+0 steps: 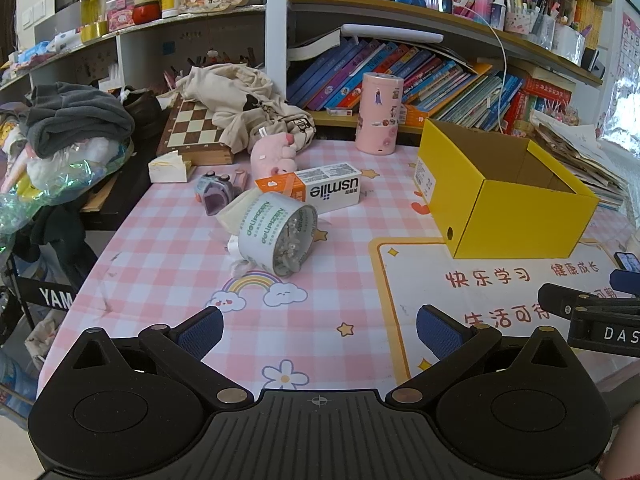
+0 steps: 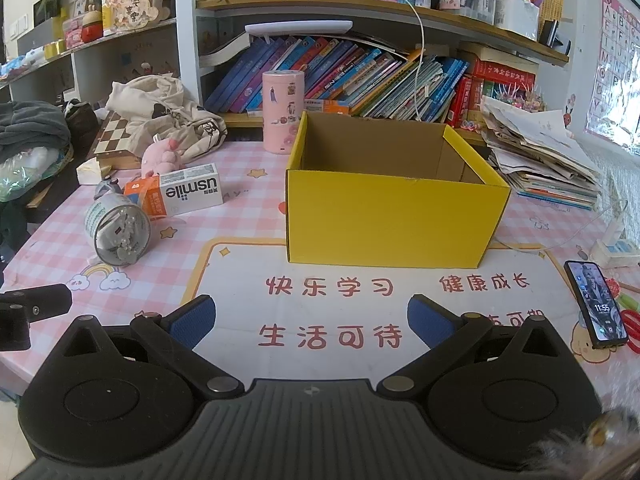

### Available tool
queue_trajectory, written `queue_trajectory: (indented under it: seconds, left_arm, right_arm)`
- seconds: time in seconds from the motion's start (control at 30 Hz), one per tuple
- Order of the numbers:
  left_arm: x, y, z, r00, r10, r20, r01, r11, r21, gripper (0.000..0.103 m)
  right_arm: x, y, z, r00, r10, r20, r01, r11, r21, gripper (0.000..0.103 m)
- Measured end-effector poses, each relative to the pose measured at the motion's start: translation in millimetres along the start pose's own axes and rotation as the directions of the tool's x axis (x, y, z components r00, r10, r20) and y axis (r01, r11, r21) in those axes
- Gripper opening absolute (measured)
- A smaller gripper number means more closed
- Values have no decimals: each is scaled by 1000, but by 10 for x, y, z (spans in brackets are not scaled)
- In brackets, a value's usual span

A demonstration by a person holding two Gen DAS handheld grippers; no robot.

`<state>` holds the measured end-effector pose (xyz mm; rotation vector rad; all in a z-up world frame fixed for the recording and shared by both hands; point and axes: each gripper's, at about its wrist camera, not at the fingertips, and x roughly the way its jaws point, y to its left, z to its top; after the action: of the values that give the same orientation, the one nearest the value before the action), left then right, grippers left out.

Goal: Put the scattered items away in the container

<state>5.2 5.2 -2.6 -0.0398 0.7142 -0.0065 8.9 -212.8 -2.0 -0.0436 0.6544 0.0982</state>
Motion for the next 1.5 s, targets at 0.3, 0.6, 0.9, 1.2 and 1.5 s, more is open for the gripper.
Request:
queue_trajectory:
  seconds: [0.3,0.6,0.9,1.2,1.5]
  left_arm:
    - [2,-22,8,1000,3,-3,-3,1000,-4,103]
    - [10,-9,-3,1000,4,-2,-4,1000,-5,103]
    - [8,2,-4,1000,3,-4,-3,1000,-5,103]
    - [-13,-22,-17,1000,0,-2,0,1000,-1,103]
    - [-28,-15,-27,1000,4,-5,-4,1000,-3,103]
  right_arm:
    - [8,0,-1,1000,-1,-2,1,1000,0,103]
    - [12,10,5,1000,-1,-4,1,1000,-1,103]
    - [12,18,5,1000,-1,-4,1,1000,-2,103]
    - [4,12,0,1000,-2,-4,2,1000,0,103]
    - [-7,13,-10,1000,5,-4,-5,1000,-2,103]
